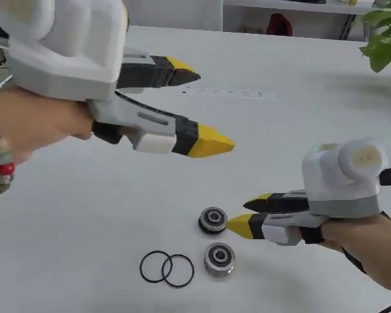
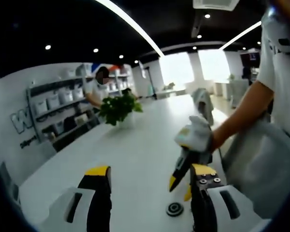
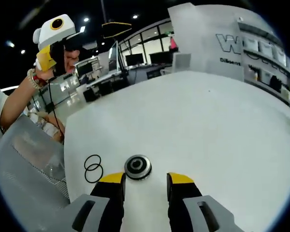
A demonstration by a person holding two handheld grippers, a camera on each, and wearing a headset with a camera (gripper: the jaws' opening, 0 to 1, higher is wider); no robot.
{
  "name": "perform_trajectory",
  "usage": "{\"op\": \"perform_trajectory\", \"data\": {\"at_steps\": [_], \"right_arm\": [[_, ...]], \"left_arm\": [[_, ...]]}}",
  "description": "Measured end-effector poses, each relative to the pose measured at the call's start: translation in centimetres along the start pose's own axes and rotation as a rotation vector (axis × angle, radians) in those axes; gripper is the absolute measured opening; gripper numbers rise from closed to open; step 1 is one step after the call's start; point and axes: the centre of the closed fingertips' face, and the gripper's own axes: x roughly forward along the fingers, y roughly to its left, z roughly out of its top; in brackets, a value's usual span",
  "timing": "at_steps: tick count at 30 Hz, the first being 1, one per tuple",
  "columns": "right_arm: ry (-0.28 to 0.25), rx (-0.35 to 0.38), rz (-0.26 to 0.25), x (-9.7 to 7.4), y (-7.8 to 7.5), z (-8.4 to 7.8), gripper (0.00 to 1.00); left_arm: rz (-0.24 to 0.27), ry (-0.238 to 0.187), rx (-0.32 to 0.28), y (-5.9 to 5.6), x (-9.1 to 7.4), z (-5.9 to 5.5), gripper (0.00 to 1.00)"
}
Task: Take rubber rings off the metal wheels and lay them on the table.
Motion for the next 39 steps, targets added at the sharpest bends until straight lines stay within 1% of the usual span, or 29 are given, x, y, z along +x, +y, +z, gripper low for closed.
{"op": "perform_trajectory", "data": {"at_steps": [1,4,5,6,7,8,9,11,12,13,14,16,20,23,25,27,31,34,36,39], "right_arm": [[0.001,0.001,0.003,0.0,0.0,-0.1,0.32],[0.01,-0.006,0.006,0.1,0.1,-0.3,0.32],[0.01,-0.01,0.009,0.2,0.1,-0.3,0.31],[0.009,-0.011,0.013,0.2,0.1,-0.4,0.31],[0.008,-0.01,0.016,0.3,0.2,-0.4,0.31],[0.007,-0.006,0.023,0.5,0.2,-0.4,0.31],[0.01,-0.005,0.028,0.7,0.3,-0.5,0.3],[0.022,-0.01,0.03,0.9,0.4,-0.8,0.3],[0.032,-0.02,0.034,1.0,0.6,-1.0,0.3],[0.036,-0.024,0.036,1.0,0.6,-1.1,0.3],[0.038,-0.028,0.039,1.1,0.7,-1.1,0.3],[0.039,-0.029,0.04,1.2,0.7,-1.1,0.29],[0.038,-0.035,0.045,1.5,0.9,-1.0,0.28],[0.045,-0.05,0.049,1.7,1.2,-1.1,0.27],[0.05,-0.057,0.049,1.8,1.2,-1.2,0.26],[0.055,-0.059,0.049,1.9,1.2,-1.3,0.26],[0.055,-0.065,0.048,1.9,1.2,-1.3,0.25],[0.053,-0.062,0.048,1.9,1.2,-1.3,0.24],[0.056,-0.066,0.05,1.9,1.3,-1.3,0.24],[0.055,-0.066,0.051,1.9,1.3,-1.3,0.23]], "left_arm": [[-0.004,0.007,0.0,0.0,0.3,-0.4,0.65],[-0.021,0.032,-0.017,-0.5,1.3,-2.3,0.63],[-0.024,0.033,-0.018,-0.6,1.5,-2.7,0.61],[-0.021,0.028,-0.014,-0.7,1.9,-3.6,0.58],[-0.017,0.026,-0.014,-0.7,2.0,-3.9,0.54],[-0.014,0.029,-0.019,-0.7,2.3,-4.5,0.49],[-0.014,0.044,-0.031,-0.9,2.6,-5.6,0.46],[-0.011,0.063,-0.061,-1.4,3.0,-7.2,0.43],[-0.009,0.074,-0.065,-1.5,3.1,-7.7,0.41],[-0.011,0.094,-0.066,-1.9,3.3,-8.6,0.4],[-0.016,0.111,-0.065,-2.1,3.3,-9.1,0.4],[-0.048,0.137,-0.06,-3.0,3.6,-10.0,0.38],[-0.074,0.163,-0.074,-4.1,4.0,-11.2,0.32],[-0.102,0.197,-0.096,-4.8,4.3,-12.2,0.29],[-0.101,0.211,-0.105,-4.8,4.4,-12.7,0.27],[-0.099,0.215,-0.108,-4.8,4.5,-12.8,0.26],[-0.077,0.226,-0.14,-4.5,4.6,-13.3,0.23],[-0.093,0.255,-0.125,-5.2,4.7,-14.1,0.22],[-0.102,0.256,-0.121,-5.4,4.9,-14.2,0.21],[-0.099,0.265,-0.12,-5.5,5.1,-14.4,0.2]]}}
